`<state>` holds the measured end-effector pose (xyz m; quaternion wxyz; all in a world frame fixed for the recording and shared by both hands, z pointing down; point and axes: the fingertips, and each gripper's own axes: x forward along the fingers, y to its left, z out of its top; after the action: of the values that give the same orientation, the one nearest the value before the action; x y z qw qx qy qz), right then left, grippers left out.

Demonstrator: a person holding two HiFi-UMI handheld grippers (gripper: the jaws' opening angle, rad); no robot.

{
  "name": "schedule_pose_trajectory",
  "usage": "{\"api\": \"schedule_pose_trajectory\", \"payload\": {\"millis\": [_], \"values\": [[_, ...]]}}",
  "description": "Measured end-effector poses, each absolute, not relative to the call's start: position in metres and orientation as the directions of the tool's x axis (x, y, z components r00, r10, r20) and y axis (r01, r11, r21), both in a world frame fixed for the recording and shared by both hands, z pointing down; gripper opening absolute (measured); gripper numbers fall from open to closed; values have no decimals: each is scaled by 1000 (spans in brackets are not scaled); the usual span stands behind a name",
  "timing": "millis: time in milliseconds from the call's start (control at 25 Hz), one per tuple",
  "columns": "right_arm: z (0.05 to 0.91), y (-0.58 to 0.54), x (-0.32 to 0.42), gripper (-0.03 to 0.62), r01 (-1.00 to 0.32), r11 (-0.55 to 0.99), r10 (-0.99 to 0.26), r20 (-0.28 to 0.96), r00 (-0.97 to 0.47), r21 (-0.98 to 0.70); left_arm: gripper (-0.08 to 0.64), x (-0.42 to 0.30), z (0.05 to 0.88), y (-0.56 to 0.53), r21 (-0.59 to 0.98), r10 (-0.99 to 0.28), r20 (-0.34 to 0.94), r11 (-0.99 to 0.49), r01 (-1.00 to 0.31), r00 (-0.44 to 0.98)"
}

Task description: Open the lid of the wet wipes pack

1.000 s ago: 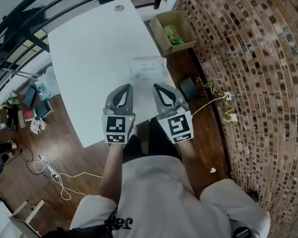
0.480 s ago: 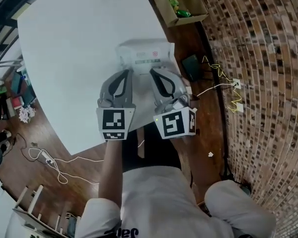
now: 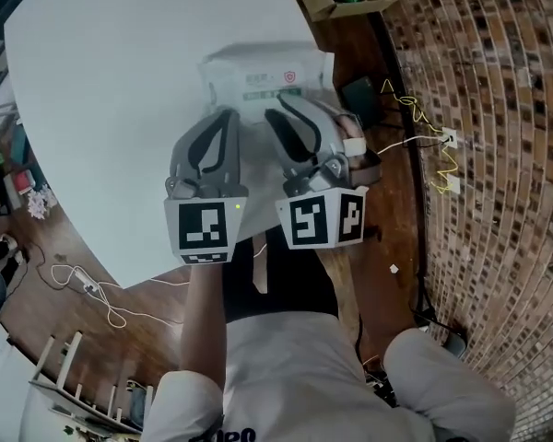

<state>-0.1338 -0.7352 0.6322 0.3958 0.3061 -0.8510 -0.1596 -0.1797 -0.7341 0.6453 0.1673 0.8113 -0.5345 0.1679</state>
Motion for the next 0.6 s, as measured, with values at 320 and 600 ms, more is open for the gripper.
{"api": "schedule_pose_trajectory", "payload": {"millis": [320,600], "values": [[612,-735,-137,20,-360,790,-610,586,-533,495,17,-179,647,-738,113,-815,452,-352,-929,363],[575,-775,-137,12,-418,798,-603,560,-568,435,15,-180,650,-740,139,-799,475,-346,-928,369]]}}
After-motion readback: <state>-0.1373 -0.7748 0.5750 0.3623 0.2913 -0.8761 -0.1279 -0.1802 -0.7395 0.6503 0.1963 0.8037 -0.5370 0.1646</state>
